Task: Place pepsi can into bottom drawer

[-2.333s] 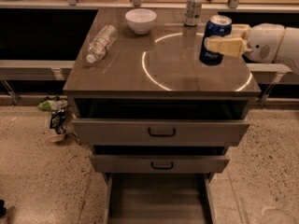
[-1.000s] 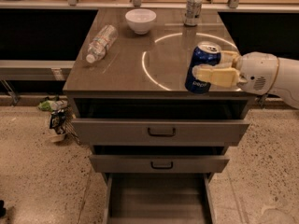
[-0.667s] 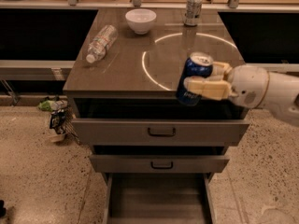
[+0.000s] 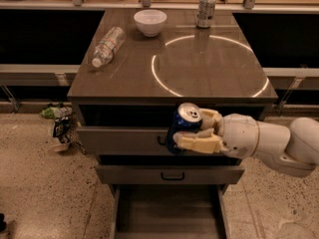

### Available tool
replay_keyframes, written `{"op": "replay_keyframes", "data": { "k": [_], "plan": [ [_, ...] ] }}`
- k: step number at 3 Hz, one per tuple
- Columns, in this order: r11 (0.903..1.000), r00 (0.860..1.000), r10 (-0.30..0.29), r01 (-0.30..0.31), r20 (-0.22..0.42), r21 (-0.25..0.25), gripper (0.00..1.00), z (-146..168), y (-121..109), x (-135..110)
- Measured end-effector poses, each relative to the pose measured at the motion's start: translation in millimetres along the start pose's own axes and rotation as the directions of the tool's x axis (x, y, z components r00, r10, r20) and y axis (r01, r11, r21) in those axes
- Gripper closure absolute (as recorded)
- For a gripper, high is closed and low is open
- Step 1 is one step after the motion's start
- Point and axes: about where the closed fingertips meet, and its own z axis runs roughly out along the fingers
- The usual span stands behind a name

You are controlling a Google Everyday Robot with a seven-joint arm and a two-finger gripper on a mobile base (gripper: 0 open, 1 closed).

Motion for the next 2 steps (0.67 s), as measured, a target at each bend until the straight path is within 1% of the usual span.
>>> {"op": "replay_keyframes", "data": {
  "k": [1, 2],
  "plan": [
    [0.9977, 0.998, -0.047, 0.044, -0.053, -0.051, 1.0, 0.0, 24.0, 36.1],
    [0.9966, 0.996, -0.059, 0.055, -0.064, -0.062, 1.0, 0.7, 28.2, 42.6]
  ]
}}
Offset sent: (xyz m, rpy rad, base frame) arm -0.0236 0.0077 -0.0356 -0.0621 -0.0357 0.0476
